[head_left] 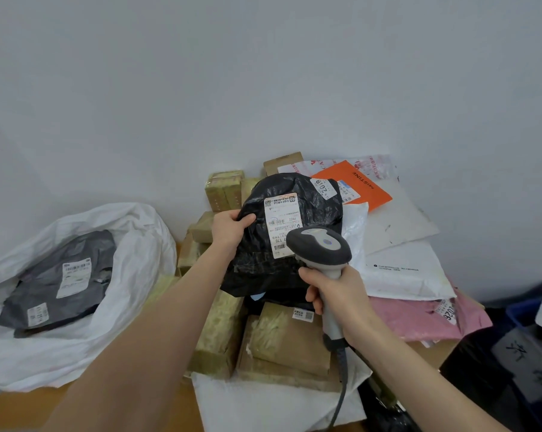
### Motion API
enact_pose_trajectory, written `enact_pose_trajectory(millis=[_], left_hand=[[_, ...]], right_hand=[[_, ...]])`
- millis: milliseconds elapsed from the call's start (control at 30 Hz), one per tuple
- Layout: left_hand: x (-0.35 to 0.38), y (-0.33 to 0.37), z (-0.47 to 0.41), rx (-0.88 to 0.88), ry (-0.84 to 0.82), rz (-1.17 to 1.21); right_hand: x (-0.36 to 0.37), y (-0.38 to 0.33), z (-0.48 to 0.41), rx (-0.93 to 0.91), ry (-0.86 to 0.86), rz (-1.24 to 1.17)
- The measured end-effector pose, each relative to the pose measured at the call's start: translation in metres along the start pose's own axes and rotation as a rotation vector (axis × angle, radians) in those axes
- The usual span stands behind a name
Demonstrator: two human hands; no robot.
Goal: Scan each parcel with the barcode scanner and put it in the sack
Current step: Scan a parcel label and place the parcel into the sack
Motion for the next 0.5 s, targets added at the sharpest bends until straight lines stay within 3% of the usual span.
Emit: enact_pose_trajectory(millis=[500], left_hand=[[-0.0078,-0.0007,0.0077,0.003,0.013,-0.019]], right_hand=[[-0.0034,-0.0061,-0.0017,0.038,0.027,-0.066]])
Point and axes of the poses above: each hand's wrist, its own z-axis away from the middle knuckle, its own x-axis out of the palm, y = z × x, the point moved 6 cm from there along -z, towards the middle knuckle, and after that the axes turned 8 degrees about -x, right-handed, at the moved point
